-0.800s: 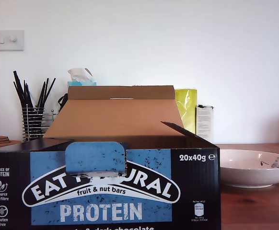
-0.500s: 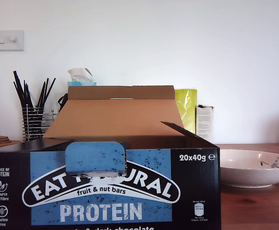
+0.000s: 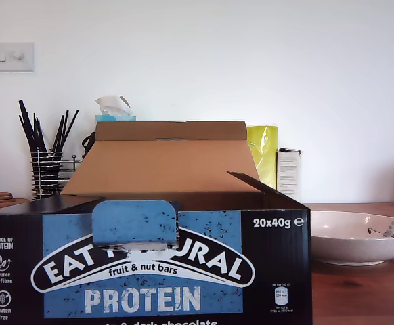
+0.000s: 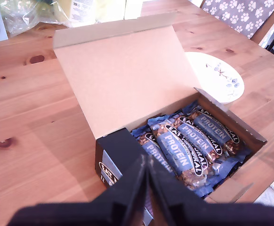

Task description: Spread the side flaps of the carton box of snackbars

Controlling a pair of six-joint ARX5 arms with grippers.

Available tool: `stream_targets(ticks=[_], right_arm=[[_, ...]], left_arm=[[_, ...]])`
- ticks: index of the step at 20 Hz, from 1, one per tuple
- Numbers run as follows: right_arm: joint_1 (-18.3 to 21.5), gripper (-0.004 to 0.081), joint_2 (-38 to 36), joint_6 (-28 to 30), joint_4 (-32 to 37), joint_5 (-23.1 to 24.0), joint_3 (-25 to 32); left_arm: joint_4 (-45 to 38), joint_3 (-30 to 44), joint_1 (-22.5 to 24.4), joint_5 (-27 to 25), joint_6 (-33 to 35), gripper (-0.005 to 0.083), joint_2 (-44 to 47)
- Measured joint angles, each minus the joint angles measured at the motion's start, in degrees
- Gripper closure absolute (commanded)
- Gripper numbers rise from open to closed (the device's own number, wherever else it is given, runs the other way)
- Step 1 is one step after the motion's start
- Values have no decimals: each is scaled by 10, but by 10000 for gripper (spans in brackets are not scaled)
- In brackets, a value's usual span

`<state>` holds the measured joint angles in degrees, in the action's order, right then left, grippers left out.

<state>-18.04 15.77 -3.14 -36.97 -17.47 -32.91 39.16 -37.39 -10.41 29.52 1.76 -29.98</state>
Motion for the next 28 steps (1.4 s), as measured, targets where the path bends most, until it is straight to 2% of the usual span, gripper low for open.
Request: stream_targets(ticks=[5, 10, 13, 18, 22, 25, 28], right_arm=[[-14, 783, 55, 0, -15, -2, -58], [-61, 783, 140, 0, -54, -1, -83], [-94, 783, 191, 0, -59, -6, -102], [-106, 783, 227, -41, -54, -17, -107], [-106, 783, 242, -33, -38, -15, -109], [-106, 783, 220, -31, -37, -15, -109], [-113, 783, 176, -31, -72, -14, -123]], left_arm=[[1, -23, -62, 6, 38, 797, -58], [-4, -25, -153, 9, 77, 797, -117], [-13, -25, -192, 9, 85, 797, -136], [-40, -25, -203, 9, 88, 797, -136], [-69, -26, -203, 26, 88, 797, -145], [-106, -29, -213, 35, 88, 797, -192], [-155, -29, -228, 35, 88, 797, -252]])
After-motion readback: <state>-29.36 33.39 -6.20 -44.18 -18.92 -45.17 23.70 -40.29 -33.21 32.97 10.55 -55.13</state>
